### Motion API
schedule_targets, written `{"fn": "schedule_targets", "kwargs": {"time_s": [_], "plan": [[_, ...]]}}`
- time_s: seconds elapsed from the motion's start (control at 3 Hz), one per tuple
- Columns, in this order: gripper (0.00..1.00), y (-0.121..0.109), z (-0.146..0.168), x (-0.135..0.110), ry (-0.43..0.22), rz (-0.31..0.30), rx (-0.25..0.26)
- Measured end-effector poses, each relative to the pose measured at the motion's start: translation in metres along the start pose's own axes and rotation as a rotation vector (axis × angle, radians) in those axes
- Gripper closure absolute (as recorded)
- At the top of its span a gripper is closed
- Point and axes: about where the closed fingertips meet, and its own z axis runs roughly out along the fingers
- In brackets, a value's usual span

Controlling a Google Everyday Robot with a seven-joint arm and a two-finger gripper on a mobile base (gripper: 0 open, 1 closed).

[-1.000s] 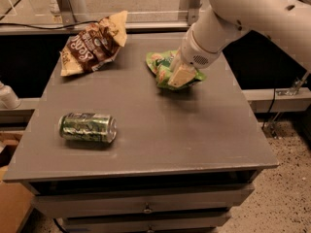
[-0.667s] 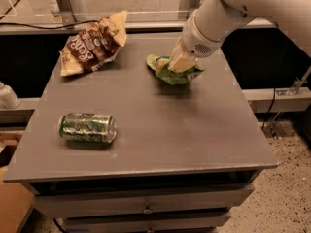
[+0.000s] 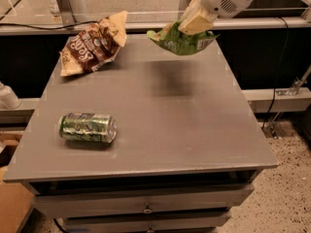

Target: Pick green rice chip bag

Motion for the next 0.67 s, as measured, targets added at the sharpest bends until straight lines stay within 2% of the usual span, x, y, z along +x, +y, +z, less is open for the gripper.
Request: {"fn": "schedule_targets", "kwargs": {"time_s": [0.33, 0.67], "plan": [[1.0, -0.0116, -0.0453, 0.0081, -0.054, 0.059, 0.021], [1.0, -0.0127, -0.0482, 0.0032, -0.066, 0.056, 0.022]]}}
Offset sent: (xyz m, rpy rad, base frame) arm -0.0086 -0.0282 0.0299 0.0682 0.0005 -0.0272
